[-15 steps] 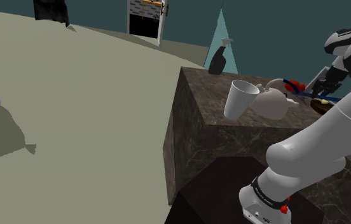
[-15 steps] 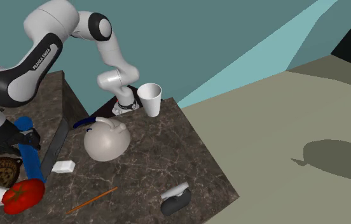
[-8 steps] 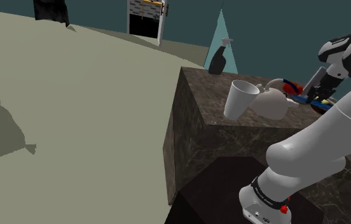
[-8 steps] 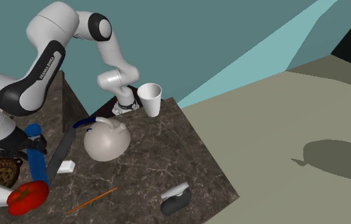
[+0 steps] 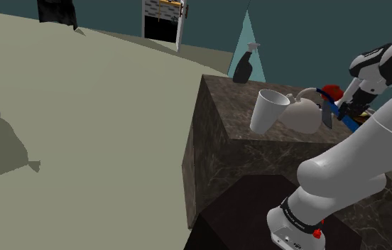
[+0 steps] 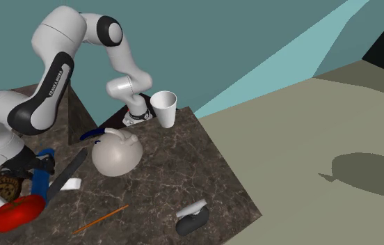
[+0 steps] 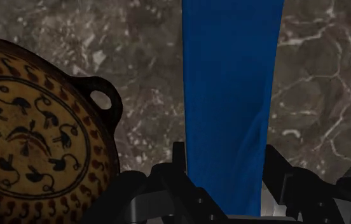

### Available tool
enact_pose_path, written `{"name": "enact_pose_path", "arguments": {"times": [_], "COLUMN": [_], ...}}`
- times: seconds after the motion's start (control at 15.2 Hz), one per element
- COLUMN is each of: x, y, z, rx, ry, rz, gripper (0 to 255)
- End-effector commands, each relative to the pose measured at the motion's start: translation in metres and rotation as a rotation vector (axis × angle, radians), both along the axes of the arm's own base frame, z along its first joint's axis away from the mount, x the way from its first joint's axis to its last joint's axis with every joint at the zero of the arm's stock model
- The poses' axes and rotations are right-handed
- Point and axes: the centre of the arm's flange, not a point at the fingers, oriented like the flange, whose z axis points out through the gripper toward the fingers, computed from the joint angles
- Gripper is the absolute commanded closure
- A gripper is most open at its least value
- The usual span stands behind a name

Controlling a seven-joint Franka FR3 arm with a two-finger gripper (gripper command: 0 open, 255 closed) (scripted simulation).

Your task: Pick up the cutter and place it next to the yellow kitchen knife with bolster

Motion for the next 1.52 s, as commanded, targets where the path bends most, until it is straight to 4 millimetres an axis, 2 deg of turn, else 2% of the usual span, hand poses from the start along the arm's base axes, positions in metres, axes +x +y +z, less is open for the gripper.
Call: {"name": "enact_pose_path", "arguments": {"times": [0.0, 0.07, 0.59, 0.66, 0.92, 0.99, 1.25, 1.45], "x": [-0.002, -0.002, -0.002, 0.005, 0.021, -0.002, -0.001, -0.001], "y": [0.003, 0.003, 0.003, 0.001, -0.002, 0.003, 0.003, 0.003], "z": [-0.02, -0.025, -0.025, -0.022, -0.025, -0.025, 0.025, 0.025], "rx": [0.034, 0.034, 0.034, 0.034, 0.033, 0.034, 0.034, 0.034], "ry": [0.012, 0.012, 0.012, 0.012, 0.013, 0.012, 0.012, 0.012], "rz": [-0.005, -0.005, -0.005, -0.005, -0.006, -0.005, -0.005, -0.005], "gripper": [255, 255, 255, 0, 0, 0, 0, 0]}}
